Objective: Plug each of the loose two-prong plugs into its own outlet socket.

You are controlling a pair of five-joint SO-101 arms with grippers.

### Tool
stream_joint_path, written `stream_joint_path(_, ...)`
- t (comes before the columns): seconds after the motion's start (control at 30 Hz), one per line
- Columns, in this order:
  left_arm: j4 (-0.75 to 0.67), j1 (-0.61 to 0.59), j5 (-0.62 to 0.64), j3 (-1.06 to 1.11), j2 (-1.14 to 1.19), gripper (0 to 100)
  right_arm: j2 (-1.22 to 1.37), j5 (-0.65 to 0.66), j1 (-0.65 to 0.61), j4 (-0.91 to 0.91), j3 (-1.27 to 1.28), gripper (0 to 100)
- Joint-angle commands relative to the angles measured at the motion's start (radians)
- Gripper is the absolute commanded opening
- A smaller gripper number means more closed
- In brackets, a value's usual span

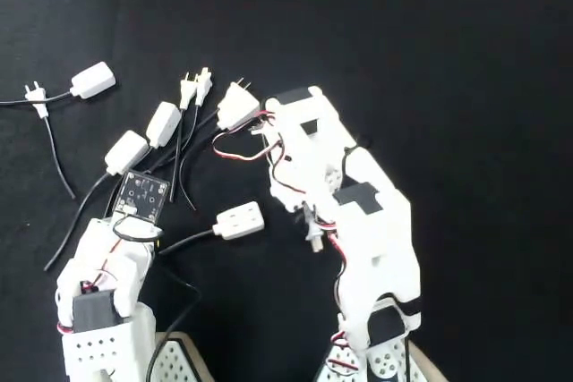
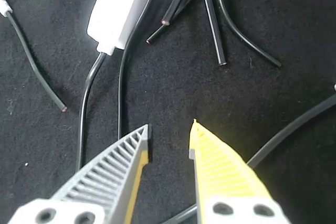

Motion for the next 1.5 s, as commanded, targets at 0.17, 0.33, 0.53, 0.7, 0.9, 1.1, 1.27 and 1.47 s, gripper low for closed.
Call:
stream_joint_path(0.17,0.002,-0.004,-0.005,0.002,-0.003,13,-0.064,-0.043,-0.009,0.040,-0.016,14.1)
stream_joint_path(0.33,0.000,-0.004,-0.005,0.002,-0.003,13,-0.064,-0.044,-0.011,0.040,-0.030,12.4)
stream_joint_path(0.53,0.000,-0.002,-0.005,0.004,-0.003,13,-0.064,-0.044,-0.012,0.040,-0.028,12.3)
stream_joint_path(0.7,0.000,-0.002,-0.005,0.004,-0.003,13,-0.065,-0.044,-0.014,0.041,-0.028,12.3)
stream_joint_path(0.9,0.000,-0.002,-0.005,0.004,-0.003,13,-0.065,-0.044,-0.028,0.041,-0.027,12.6)
stream_joint_path(1.1,0.000,-0.002,-0.005,0.004,-0.003,13,-0.110,-0.098,-0.097,0.041,-0.025,12.5)
stream_joint_path(1.27,0.000,-0.004,-0.005,0.004,-0.003,13,-0.120,-0.121,-0.133,0.041,0.025,12.5)
stream_joint_path(1.47,0.000,-0.005,-0.005,0.004,-0.003,13,-0.117,-0.143,-0.130,0.041,0.048,12.5)
